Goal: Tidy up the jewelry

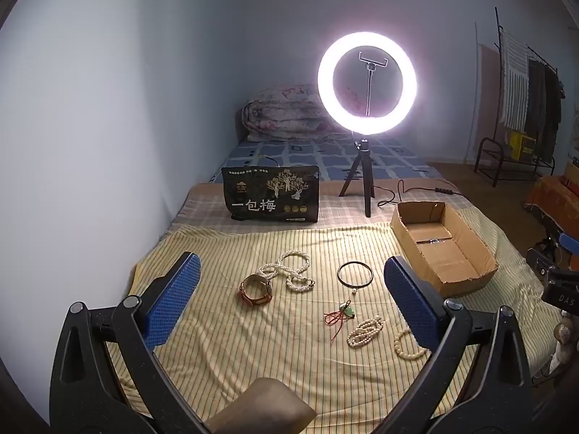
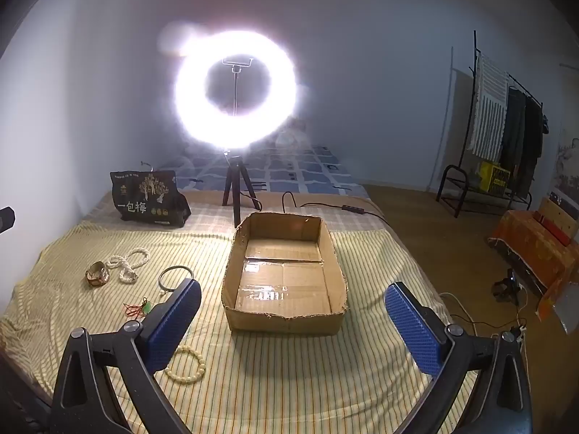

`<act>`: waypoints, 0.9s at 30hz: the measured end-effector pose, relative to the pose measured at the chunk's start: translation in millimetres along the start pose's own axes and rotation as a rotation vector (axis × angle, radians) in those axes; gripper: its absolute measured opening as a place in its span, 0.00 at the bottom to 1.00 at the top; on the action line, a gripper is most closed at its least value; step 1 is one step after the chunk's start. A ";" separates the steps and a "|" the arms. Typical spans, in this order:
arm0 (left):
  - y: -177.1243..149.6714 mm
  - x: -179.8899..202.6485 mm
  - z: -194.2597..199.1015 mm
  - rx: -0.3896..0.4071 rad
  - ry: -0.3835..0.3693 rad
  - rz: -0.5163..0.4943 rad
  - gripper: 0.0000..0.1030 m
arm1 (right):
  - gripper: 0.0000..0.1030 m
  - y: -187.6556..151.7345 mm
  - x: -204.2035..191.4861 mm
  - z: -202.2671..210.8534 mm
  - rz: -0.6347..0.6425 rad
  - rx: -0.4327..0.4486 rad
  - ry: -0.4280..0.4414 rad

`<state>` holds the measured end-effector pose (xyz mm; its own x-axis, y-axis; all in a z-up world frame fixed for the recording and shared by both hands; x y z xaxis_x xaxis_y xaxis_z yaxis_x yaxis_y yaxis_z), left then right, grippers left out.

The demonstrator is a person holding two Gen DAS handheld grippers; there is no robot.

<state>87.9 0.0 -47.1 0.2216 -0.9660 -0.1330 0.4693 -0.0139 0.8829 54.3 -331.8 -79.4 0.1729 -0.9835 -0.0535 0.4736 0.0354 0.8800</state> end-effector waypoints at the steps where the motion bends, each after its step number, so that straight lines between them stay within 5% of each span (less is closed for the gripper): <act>1: 0.0 -0.1 0.1 0.000 0.000 0.001 1.00 | 1.00 0.3 0.3 0.0 0.003 -0.003 -0.003; 27: 0.6 -6.9 -0.8 -0.005 0.007 -0.001 1.00 | 1.00 3.0 0.2 0.0 -0.012 0.006 0.006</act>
<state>87.3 6.8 -46.1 0.2272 -0.9641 -0.1374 0.4736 -0.0138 0.8807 55.7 -331.8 -76.8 0.1718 -0.9828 -0.0670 0.4704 0.0221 0.8822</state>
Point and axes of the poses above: each gripper's, at about its wrist camera, not at the fingertips, and z roughly against the way its jaws point, x to its right, y to its top, the point moved 10 cm from there along -z, roughly the way its jaws point, and after that the axes turned 15 degrees about y, right-handed, at the moved point
